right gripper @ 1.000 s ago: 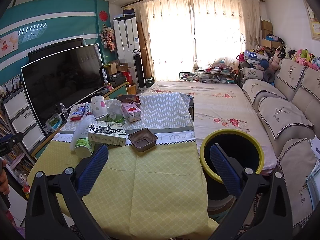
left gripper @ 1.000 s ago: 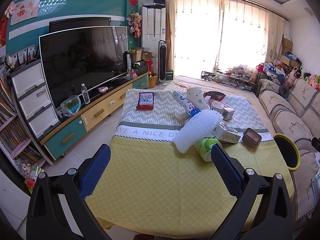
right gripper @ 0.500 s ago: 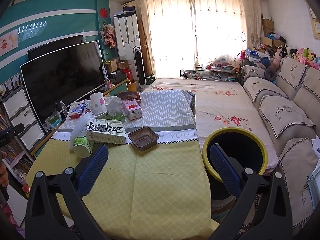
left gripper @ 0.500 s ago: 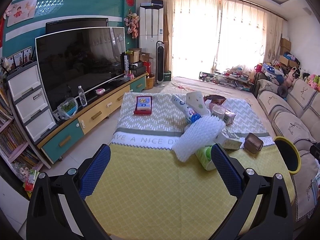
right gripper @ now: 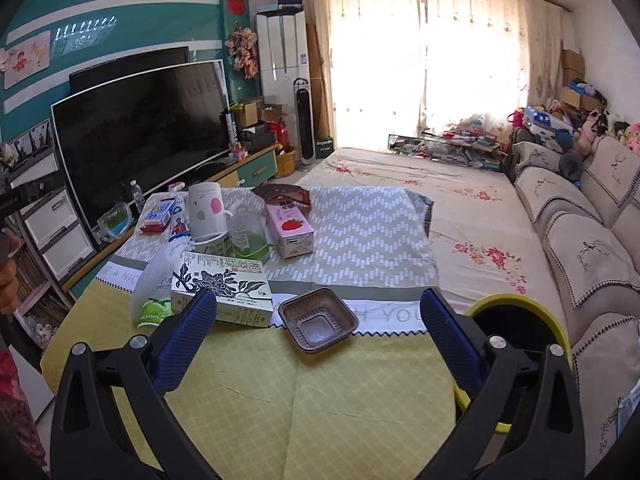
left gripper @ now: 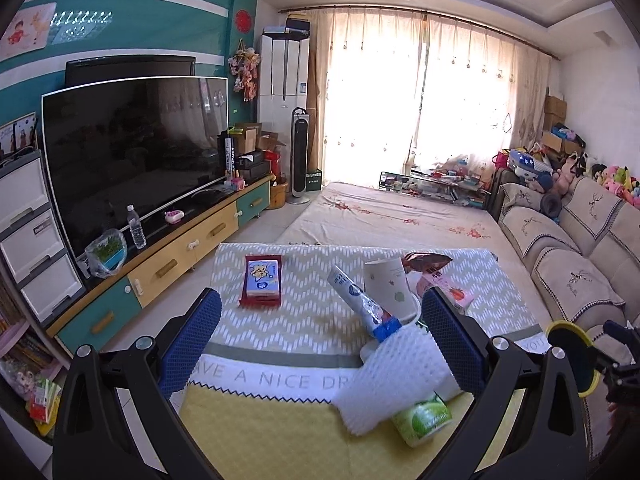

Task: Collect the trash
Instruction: 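Reach the right gripper to the brown plastic tray and grasp it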

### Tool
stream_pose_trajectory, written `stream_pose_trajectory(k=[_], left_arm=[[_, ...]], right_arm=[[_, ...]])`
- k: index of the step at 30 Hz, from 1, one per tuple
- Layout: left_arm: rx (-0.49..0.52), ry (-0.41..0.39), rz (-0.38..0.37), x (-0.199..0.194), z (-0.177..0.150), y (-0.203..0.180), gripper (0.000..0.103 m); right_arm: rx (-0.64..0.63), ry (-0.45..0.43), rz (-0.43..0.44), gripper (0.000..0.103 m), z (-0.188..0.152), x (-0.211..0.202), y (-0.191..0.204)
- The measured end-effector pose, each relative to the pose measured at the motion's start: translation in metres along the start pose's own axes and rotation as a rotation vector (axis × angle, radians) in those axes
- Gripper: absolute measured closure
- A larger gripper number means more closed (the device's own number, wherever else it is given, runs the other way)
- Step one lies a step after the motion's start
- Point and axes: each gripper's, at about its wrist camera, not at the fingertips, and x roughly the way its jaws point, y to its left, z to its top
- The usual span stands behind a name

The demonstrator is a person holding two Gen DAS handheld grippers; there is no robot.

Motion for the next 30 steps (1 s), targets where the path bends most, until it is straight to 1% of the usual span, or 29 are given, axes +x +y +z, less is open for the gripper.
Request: stream_pose_trajectory(k=[3, 5, 7, 9, 12, 15, 17, 18, 20, 24, 28, 30], left_arm=[[0.0, 0.018, -0.038, 0.038, 0.014, 0.001, 0.004], [-0.001, 0.036, -0.049, 0.061, 0.02, 0.001, 0.004], [-0.001, 0.04, -0.068, 0.082, 0.025, 0.003, 0.004], [0.003, 0.035, -0.073, 0.101, 0.029, 0.004, 0.004], [0.001, 0.042, -0.099, 0.124, 0.026, 0.005, 0.004], [-0.014, 0.089, -0.155, 0.143, 0.017, 0.006, 0.004], [-0.014, 0.104, -0.178, 0.144, 0.005, 0.001, 0.004], [-0.005, 0.106, -0.171, 0.145, 0.002, -0.002, 0.004], [0.015, 0.095, -0.162, 0.144, 0.0, -0.007, 0.004], [0.028, 0.071, -0.182, 0.137, 0.001, -0.01, 0.004], [0.03, 0.054, -0.201, 0.125, 0.001, -0.013, 0.004], [0.039, 0.057, -0.209, 0.126, 0.0, -0.014, 0.004]], right_arm=[[-0.042, 0.037, 0.006, 0.006, 0.005, 0.031, 0.004], [-0.062, 0.07, 0.008, 0.006, 0.004, 0.051, 0.002], [-0.074, 0.103, 0.034, 0.006, 0.001, 0.067, -0.001], [-0.105, 0.132, 0.042, 0.006, -0.004, 0.082, -0.001], [-0.158, 0.174, 0.042, 0.006, -0.011, 0.098, -0.001], [-0.184, 0.205, 0.085, 0.006, -0.017, 0.112, -0.005], [-0.189, 0.22, 0.096, 0.006, -0.021, 0.122, -0.008], [-0.193, 0.225, 0.099, 0.006, -0.022, 0.126, -0.009], [-0.192, 0.242, 0.115, 0.006, -0.025, 0.132, -0.011], [-0.186, 0.27, 0.124, 0.006, -0.029, 0.139, -0.017], [-0.165, 0.27, 0.157, 0.006, -0.029, 0.14, -0.02], [-0.167, 0.278, 0.158, 0.007, -0.029, 0.141, -0.018]])
